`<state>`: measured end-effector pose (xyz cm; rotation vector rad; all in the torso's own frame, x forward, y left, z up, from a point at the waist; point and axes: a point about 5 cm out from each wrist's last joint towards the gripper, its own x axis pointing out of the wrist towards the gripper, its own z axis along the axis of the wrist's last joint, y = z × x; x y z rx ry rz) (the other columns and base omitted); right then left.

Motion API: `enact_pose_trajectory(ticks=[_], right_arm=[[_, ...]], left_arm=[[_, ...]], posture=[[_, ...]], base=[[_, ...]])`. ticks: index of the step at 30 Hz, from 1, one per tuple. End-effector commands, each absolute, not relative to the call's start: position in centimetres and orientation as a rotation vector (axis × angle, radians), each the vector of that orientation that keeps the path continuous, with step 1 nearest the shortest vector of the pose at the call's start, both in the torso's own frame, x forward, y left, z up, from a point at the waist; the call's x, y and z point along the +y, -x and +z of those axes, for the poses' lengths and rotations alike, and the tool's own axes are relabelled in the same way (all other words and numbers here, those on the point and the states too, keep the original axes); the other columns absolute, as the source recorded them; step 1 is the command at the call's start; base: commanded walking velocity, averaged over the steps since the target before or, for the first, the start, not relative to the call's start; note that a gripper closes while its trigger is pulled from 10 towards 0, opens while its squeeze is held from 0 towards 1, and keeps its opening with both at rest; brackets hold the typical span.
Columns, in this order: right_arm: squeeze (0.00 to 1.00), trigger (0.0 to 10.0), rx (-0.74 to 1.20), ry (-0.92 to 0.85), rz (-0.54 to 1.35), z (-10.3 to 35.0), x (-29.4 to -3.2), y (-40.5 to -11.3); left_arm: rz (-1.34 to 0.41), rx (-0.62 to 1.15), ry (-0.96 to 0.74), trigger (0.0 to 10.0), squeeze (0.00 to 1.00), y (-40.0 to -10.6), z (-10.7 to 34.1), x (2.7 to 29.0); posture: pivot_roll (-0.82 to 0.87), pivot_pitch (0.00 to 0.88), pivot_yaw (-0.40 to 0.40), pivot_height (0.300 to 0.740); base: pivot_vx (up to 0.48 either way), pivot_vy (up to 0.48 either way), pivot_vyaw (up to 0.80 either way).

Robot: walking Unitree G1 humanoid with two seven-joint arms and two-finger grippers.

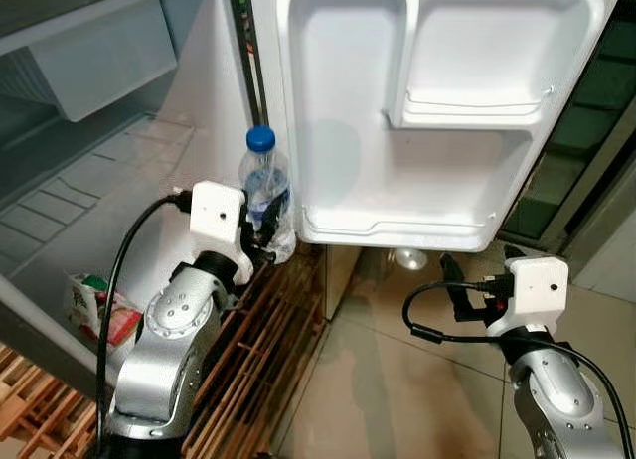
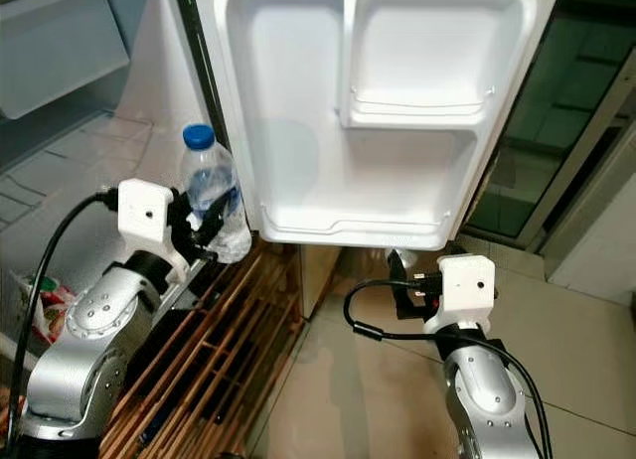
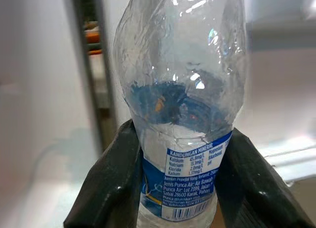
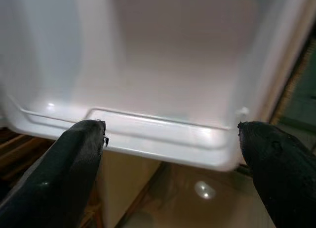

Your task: Restocking fridge

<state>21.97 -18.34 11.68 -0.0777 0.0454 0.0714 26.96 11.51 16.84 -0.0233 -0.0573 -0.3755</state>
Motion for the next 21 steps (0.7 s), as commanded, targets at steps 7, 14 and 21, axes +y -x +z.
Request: enact_pose_trajectory(ticks=[7,14,21], right_arm=[[0.0,10.0,0.028,0.075,0.087,11.8,-17.7,-22.6],[0.0,10.0,0.025,0.071,0.079,11.6,-17.5,-22.6],[0.0,10.0,0.024,0.068,0.073,11.5,-17.3,-22.2]], left_arm=[[-0.554,-0.149,0.071,10.0,0.0,-28.7,19.6,7.9],[-0.611,-0.145,0.089,10.0,0.0,-31.2,20.2,6.4],[-0.529,-0.203,0.029,10.0,0.0,-33.4,20.2,6.2]], posture=[[-0.1,0.0,0.055,0.74],[-0.11,0.0,0.076,0.74],[-0.12,0.0,0.09,0.74]], base=[[0.0,0.0,0.0],[0.0,0.0,0.0],[0.0,0.0,0.0]])
